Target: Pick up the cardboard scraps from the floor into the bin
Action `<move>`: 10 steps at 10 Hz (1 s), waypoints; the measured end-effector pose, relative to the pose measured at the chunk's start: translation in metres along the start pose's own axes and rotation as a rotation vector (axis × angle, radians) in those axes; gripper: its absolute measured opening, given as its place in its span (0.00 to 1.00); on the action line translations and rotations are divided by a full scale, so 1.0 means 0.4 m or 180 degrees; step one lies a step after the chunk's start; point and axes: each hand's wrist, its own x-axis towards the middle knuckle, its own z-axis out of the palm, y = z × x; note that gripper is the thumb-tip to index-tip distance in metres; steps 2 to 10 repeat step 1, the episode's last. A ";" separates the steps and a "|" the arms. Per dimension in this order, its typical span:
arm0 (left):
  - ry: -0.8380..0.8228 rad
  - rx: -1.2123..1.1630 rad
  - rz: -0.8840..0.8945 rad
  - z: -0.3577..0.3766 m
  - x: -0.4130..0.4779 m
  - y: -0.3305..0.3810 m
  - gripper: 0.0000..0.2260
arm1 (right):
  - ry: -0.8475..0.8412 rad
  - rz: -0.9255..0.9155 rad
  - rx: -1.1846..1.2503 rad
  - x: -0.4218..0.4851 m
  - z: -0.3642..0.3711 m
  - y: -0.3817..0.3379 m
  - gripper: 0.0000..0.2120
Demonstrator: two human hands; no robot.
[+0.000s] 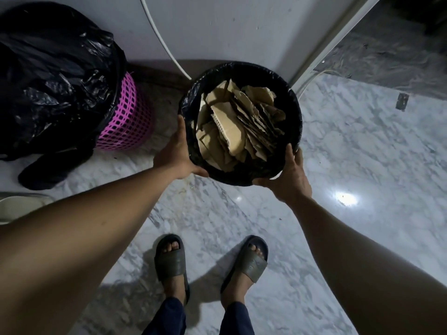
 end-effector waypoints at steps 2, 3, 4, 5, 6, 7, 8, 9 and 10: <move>0.0229 0.0018 -0.0151 0.004 -0.019 0.009 0.70 | 0.0215 -0.0028 -0.0047 -0.042 0.011 -0.003 0.58; 0.0229 0.0018 -0.0151 0.004 -0.019 0.009 0.70 | 0.0215 -0.0028 -0.0047 -0.042 0.011 -0.003 0.58; 0.0229 0.0018 -0.0151 0.004 -0.019 0.009 0.70 | 0.0215 -0.0028 -0.0047 -0.042 0.011 -0.003 0.58; 0.0229 0.0018 -0.0151 0.004 -0.019 0.009 0.70 | 0.0215 -0.0028 -0.0047 -0.042 0.011 -0.003 0.58; 0.0229 0.0018 -0.0151 0.004 -0.019 0.009 0.70 | 0.0215 -0.0028 -0.0047 -0.042 0.011 -0.003 0.58; 0.0229 0.0018 -0.0151 0.004 -0.019 0.009 0.70 | 0.0215 -0.0028 -0.0047 -0.042 0.011 -0.003 0.58; 0.0229 0.0018 -0.0151 0.004 -0.019 0.009 0.70 | 0.0215 -0.0028 -0.0047 -0.042 0.011 -0.003 0.58; 0.0229 0.0018 -0.0151 0.004 -0.019 0.009 0.70 | 0.0215 -0.0028 -0.0047 -0.042 0.011 -0.003 0.58; 0.0229 0.0018 -0.0151 0.004 -0.019 0.009 0.70 | 0.0215 -0.0028 -0.0047 -0.042 0.011 -0.003 0.58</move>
